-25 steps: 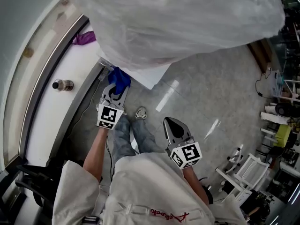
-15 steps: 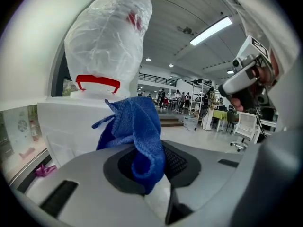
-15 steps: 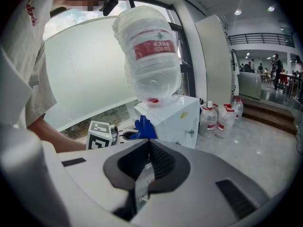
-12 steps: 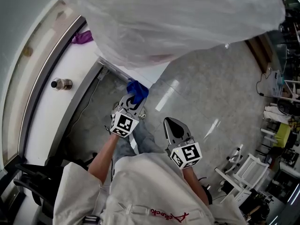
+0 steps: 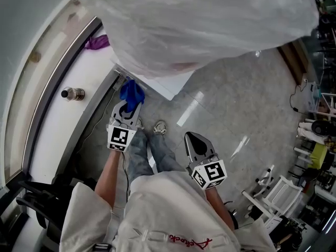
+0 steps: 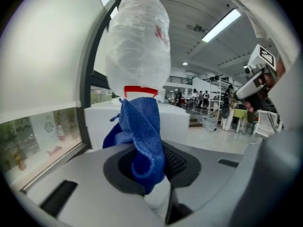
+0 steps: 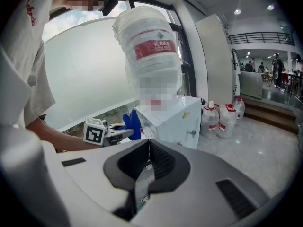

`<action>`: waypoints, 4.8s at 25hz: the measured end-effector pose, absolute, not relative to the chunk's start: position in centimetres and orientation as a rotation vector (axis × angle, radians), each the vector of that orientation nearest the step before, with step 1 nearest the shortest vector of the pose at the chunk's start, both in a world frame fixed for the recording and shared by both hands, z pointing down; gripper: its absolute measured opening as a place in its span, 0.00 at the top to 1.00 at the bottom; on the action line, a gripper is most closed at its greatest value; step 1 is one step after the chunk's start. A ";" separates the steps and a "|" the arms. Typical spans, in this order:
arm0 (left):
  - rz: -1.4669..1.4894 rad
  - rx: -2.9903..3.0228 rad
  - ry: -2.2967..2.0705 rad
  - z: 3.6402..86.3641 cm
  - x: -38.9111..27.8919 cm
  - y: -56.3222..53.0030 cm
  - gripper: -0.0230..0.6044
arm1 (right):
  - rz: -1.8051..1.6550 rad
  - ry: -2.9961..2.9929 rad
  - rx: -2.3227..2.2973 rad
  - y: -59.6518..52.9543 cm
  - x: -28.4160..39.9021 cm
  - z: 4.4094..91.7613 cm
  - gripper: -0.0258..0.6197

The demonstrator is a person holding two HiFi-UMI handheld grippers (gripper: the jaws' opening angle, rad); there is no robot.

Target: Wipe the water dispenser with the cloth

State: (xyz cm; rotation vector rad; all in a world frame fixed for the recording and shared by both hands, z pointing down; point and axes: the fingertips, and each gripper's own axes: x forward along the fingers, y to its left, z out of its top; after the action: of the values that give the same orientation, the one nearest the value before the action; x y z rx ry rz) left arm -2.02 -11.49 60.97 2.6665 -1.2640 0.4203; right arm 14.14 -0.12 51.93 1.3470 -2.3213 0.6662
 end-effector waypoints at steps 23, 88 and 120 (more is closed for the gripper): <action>0.414 2.649 -1.489 57.5 -8.6 -20.0 0.83 | 0.658 -2.303 1.363 0.1 13.7 51.6 0.94; 0.324 2.778 -1.156 54.2 2.9 -13.3 0.83 | 0.698 -2.353 1.492 -1.4 13.6 50.9 0.94; 0.122 2.719 -1.438 41.1 3.8 -4.2 0.83 | 0.416 -2.618 1.519 -0.3 19.3 42.9 0.94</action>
State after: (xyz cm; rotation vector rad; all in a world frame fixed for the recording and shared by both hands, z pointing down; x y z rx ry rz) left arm 3.80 -4.16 41.06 2.7191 -1.4384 0.1223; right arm 19.26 -0.29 42.89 1.5191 -2.6180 0.4159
